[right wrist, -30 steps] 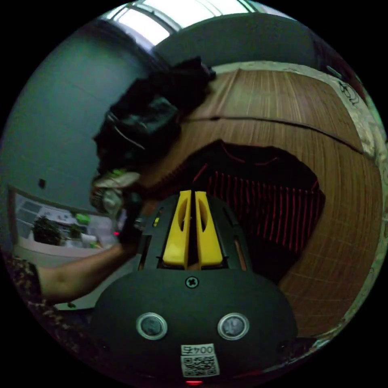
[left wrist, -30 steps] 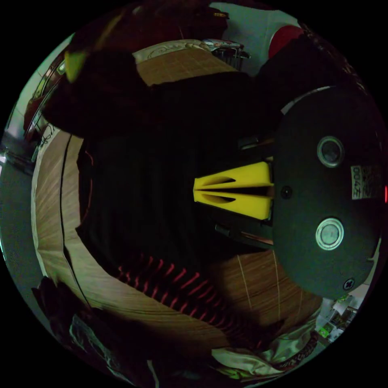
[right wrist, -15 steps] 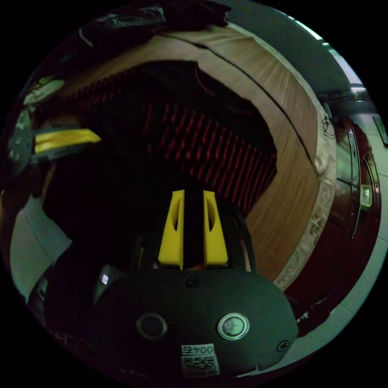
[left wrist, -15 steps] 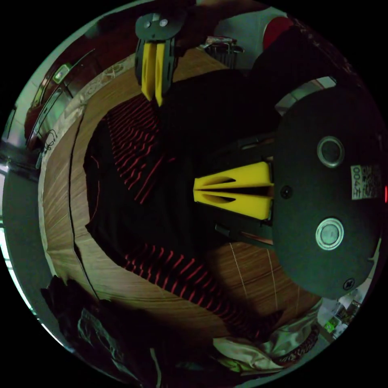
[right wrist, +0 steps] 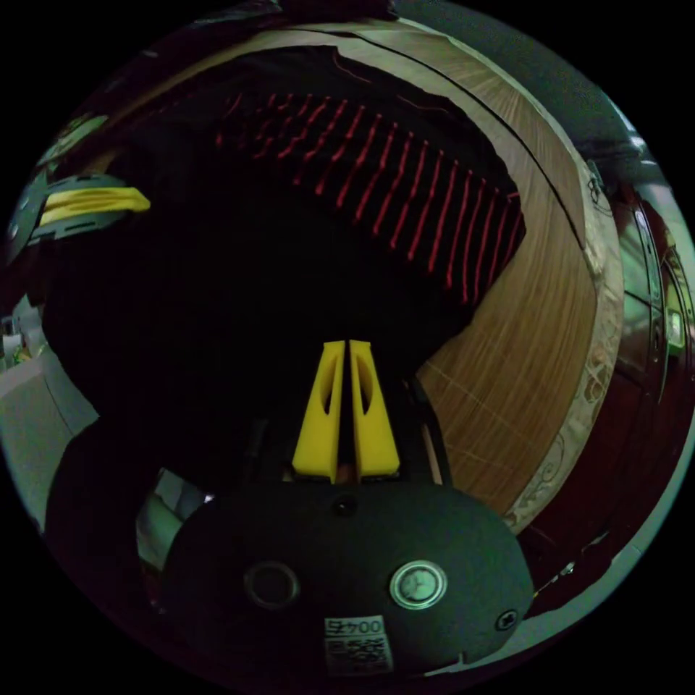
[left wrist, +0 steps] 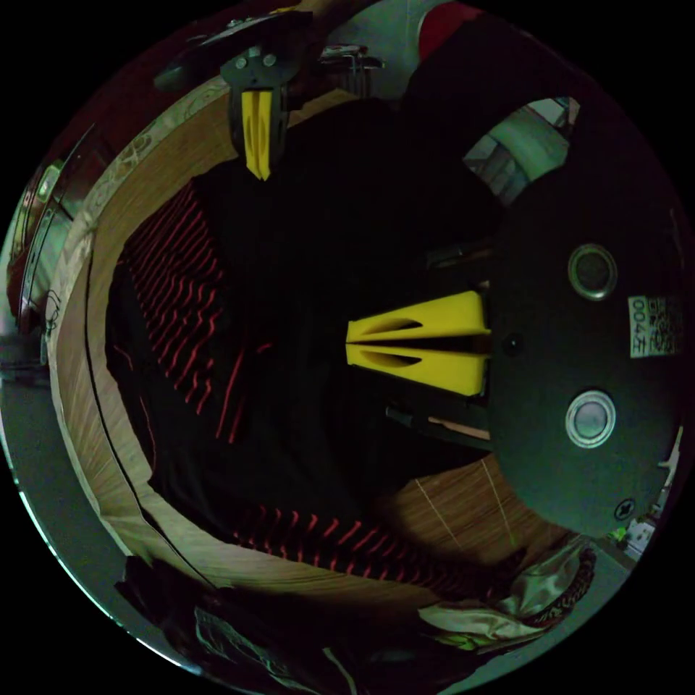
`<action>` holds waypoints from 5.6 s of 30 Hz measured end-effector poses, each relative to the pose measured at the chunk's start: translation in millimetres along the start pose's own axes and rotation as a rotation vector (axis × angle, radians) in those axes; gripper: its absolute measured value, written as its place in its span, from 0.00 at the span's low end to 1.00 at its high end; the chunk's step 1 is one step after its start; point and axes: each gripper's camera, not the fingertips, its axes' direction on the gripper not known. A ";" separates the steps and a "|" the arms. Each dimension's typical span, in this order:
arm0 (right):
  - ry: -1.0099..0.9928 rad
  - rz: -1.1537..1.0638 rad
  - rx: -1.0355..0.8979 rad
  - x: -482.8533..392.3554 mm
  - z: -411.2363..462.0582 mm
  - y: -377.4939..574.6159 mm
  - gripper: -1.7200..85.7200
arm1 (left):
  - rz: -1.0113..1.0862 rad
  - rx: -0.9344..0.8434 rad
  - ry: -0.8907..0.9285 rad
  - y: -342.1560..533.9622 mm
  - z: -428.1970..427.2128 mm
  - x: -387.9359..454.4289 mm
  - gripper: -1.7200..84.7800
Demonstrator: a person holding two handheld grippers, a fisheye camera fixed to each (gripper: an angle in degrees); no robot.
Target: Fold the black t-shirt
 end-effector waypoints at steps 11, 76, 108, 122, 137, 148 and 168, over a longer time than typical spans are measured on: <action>-0.173 0.152 0.171 30.6 -35.5 10.0 0.01 | -0.093 0.054 0.001 46.5 -18.2 -13.3 0.02; -0.279 -0.129 0.012 -49.0 -84.0 -436.0 0.11 | -0.412 0.102 -0.035 287.6 -35.0 -99.9 0.03; -0.471 -0.327 0.103 -24.5 -69.4 -497.0 0.10 | -0.426 0.103 -0.025 250.2 -40.8 -90.5 0.03; -0.234 0.065 0.022 148.5 -7.8 -259.9 0.11 | -0.316 0.209 -0.035 151.9 -66.8 -71.4 0.03; -0.296 0.061 0.092 204.0 66.2 -138.0 0.09 | -0.323 0.059 -0.074 63.2 -25.4 -53.3 0.03; -0.373 -0.001 0.084 190.3 61.2 -55.5 0.09 | -0.324 0.088 -0.065 -16.2 -32.5 -53.7 0.03; -0.173 0.172 0.176 265.3 90.0 -114.8 0.09 | -0.228 0.110 -0.236 -170.9 -14.7 -73.3 0.02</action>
